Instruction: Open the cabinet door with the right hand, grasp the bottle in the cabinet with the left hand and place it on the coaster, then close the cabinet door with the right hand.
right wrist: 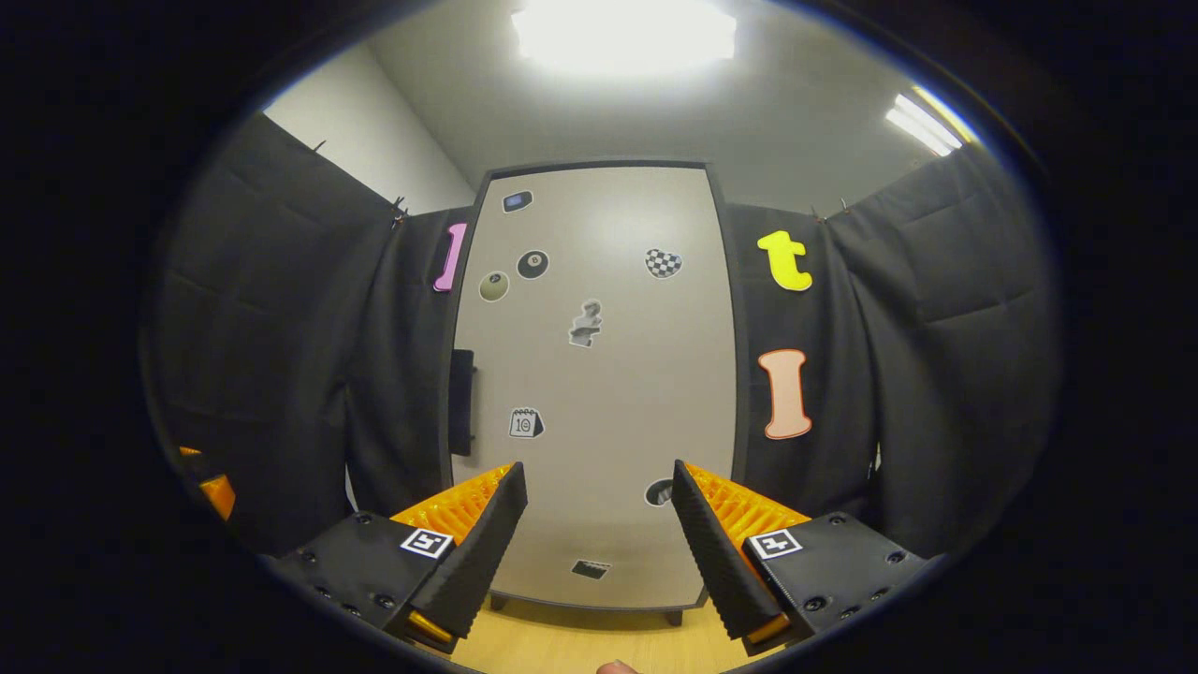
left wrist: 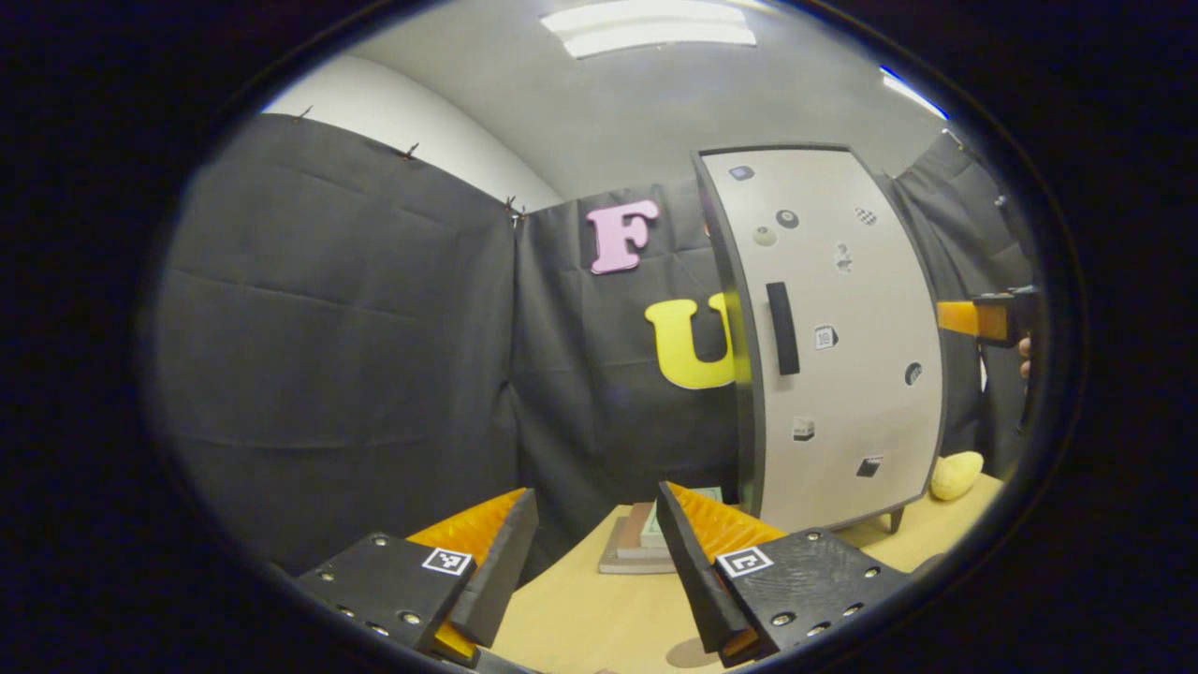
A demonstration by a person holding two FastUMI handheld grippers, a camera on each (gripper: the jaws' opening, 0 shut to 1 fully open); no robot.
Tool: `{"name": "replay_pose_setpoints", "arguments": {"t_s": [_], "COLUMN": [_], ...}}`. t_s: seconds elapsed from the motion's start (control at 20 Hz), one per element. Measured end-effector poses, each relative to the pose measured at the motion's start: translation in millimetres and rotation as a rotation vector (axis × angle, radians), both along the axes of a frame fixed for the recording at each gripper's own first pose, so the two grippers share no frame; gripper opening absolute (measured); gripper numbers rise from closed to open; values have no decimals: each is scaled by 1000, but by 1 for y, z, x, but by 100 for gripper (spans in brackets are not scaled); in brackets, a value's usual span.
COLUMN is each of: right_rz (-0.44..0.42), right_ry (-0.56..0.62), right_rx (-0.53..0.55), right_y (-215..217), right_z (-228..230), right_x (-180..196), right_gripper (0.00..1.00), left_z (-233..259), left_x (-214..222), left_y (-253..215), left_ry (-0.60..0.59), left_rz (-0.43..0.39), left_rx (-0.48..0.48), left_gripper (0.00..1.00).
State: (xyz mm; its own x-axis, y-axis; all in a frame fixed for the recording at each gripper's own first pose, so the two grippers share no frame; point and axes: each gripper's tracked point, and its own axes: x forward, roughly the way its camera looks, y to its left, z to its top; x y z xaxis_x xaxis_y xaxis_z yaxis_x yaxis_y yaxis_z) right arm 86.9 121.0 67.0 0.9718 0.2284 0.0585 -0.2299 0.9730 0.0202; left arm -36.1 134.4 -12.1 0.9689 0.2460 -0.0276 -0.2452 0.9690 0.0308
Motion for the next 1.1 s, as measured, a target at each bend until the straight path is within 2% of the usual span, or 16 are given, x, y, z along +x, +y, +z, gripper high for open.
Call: {"name": "replay_pose_setpoints", "arguments": {"t_s": [0.15, 0.3, 0.35, 0.45, 0.55, 0.6, 0.7, 0.85, 0.9, 0.95, 1.1], "right_rz": [29, 54, 61, 71, 82, 86, 94, 99, 106, 104, 101], "right_ry": [2, 11, 13, 16, 14, 13, 15, 31, 35, 42, 89], "right_rx": [24, 37, 38, 39, 39, 43, 49, 49, 47, 40, 25], "right_y": [25, 52, 60, 78, 95, 103, 118, 139, 147, 153, 167], "right_z": [12, 19, 21, 25, 28, 30, 34, 35, 34, 33, 22], "right_x": [16, 30, 34, 43, 51, 56, 65, 80, 84, 90, 107], "right_gripper": [99, 97, 99, 99, 99, 99, 99, 97, 97, 97, 97], "left_z": [-11, -22, -24, -29, -37, -39, -43, -46, -46, -48, -55], "left_x": [-8, -16, -19, -22, -27, -30, -33, -36, -37, -37, -42], "left_y": [27, 51, 60, 75, 88, 95, 104, 119, 124, 127, 135], "left_ry": [27, 47, 50, 60, 73, 77, 85, 89, 90, 92, 101], "left_rz": [48, 88, 103, 126, 144, 151, 166, 187, 193, 196, 202], "left_rx": [1, -9, -12, -19, -21, -19, -14, -6, -7, -10, -18], "left_gripper": [80, 77, 80, 76, 76, 79, 76, 77, 80, 77, 80]}}
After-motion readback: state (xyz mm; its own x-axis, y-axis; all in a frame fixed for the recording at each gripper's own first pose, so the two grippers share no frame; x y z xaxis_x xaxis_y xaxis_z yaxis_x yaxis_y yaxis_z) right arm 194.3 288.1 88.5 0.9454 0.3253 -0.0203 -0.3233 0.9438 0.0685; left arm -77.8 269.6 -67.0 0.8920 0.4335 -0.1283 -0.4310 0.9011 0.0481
